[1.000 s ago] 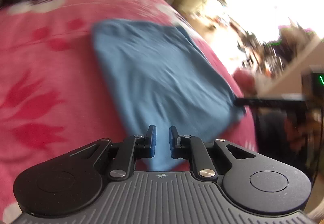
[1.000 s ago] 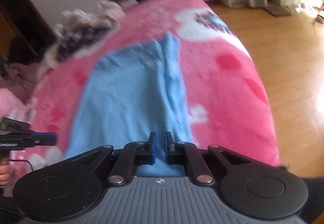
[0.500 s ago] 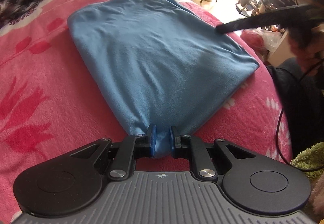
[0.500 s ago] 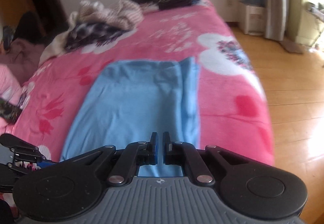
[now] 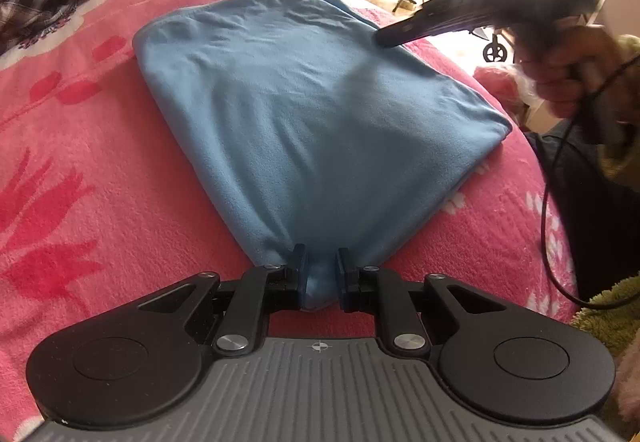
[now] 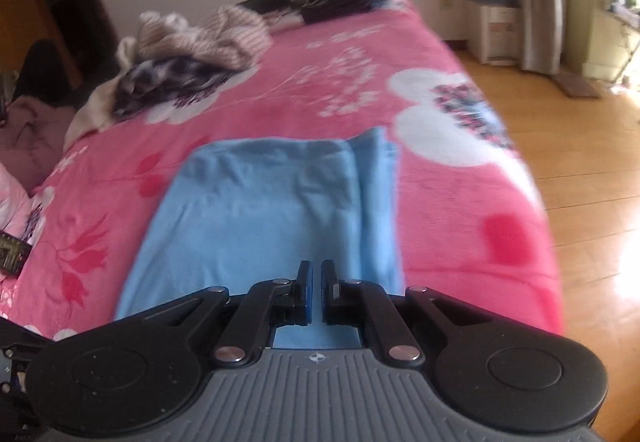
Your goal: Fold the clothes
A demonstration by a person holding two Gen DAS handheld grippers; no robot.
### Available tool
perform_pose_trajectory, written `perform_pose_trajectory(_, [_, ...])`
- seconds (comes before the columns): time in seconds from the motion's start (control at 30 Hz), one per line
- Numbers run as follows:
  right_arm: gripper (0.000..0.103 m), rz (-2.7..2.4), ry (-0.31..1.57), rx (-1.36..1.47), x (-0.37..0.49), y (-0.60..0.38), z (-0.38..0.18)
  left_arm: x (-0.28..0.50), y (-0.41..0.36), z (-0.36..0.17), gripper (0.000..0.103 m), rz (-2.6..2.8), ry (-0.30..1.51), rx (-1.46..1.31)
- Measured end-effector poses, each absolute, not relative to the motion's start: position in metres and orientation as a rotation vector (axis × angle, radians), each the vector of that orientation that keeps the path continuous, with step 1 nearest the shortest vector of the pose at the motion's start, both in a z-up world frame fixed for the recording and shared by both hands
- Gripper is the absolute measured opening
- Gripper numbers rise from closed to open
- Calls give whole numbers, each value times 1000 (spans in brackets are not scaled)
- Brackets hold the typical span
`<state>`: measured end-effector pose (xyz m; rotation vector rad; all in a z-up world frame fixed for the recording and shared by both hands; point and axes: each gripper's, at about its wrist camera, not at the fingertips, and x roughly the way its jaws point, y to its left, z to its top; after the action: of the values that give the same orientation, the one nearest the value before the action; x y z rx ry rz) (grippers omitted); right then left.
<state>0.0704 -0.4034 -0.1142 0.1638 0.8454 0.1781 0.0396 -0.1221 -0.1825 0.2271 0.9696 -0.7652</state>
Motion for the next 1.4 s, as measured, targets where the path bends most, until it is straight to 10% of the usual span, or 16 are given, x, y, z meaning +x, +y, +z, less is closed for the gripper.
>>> perform_pose_trajectory(1.4, [0,236,866,227,190,-372,-137,31,-112,-183,19,-815,903,242])
